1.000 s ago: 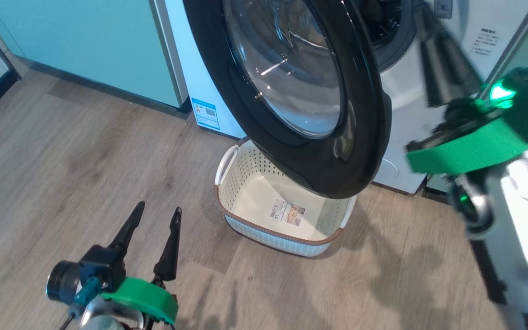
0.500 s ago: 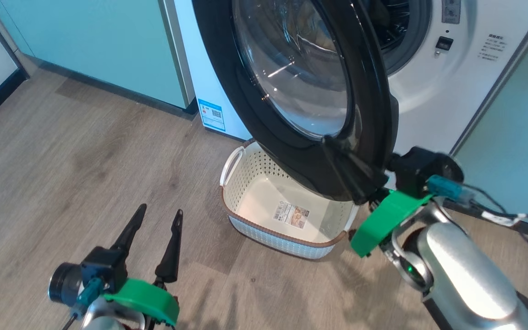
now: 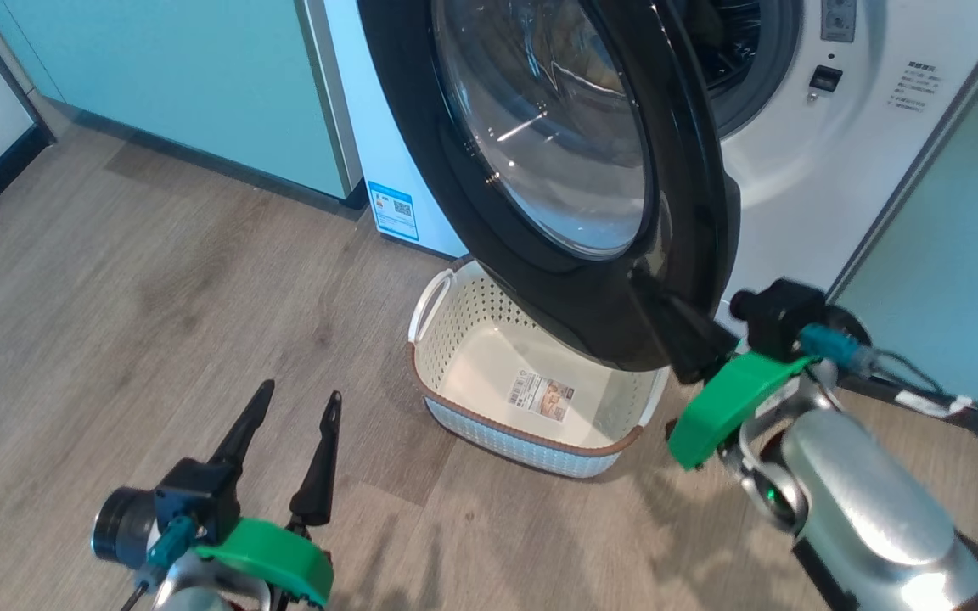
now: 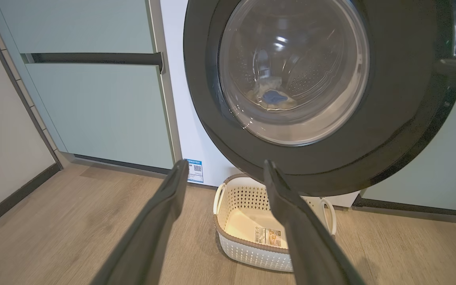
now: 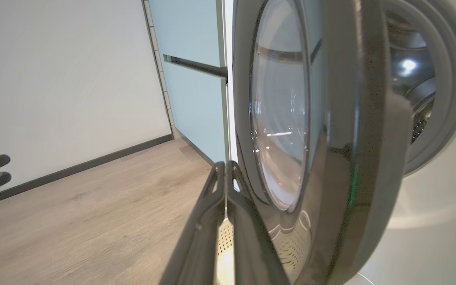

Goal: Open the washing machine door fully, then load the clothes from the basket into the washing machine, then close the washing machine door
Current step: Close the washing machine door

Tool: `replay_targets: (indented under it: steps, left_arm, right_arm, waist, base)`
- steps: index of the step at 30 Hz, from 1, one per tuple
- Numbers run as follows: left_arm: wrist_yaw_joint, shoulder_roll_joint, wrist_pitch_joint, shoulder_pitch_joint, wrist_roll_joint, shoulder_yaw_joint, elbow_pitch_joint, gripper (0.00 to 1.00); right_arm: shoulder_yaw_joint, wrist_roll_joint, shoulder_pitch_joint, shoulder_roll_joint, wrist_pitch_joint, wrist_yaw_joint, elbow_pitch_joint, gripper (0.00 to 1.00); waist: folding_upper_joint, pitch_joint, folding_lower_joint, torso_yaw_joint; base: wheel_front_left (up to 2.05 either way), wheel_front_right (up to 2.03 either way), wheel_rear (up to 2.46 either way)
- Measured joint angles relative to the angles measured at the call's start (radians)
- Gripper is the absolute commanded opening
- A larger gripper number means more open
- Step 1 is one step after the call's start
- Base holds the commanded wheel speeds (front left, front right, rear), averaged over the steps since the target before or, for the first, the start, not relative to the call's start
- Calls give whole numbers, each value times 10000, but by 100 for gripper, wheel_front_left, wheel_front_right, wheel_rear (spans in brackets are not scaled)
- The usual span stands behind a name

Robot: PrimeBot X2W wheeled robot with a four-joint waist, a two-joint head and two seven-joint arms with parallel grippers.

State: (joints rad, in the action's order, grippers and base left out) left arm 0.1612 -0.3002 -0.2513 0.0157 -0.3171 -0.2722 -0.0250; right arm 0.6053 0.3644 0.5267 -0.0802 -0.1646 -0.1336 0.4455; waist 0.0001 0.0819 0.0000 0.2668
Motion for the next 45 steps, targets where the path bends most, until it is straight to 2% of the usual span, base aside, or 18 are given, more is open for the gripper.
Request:
replay_targets:
  steps: [11, 31, 40, 45]
  left_arm:
    - [2, 38, -13, -2, 0, 4, -2, 100]
    - [-88, 142, -42, -151, 222, 107, -276, 100]
    - [-280, 566, -44, -760, 385, 215, -445, 100]
    - [-543, 901, -44, -1123, 625, 303, -491, 100]
  right_arm:
    - [-531, 38, 546, 6, -295, 0, 800, 0]
    - [-1225, -142, 995, -10, -433, -4, 1114, 0]
    - [-2525, -529, 2079, -391, -407, -4, 1244, 0]
    - [-3191, -807, 2738, -558, -282, -4, 1455, 0]
  waist:
    - [0, 67, 1, 30]
    - [0, 520, 0, -76]
    - [0, 1423, 1, -85]
    - [0, 1930, 2, -32]
  base:
    - [0, 0, 0]
    - [0, 0, 0]
    - [0, 0, 0]
    - [0, 0, 0]
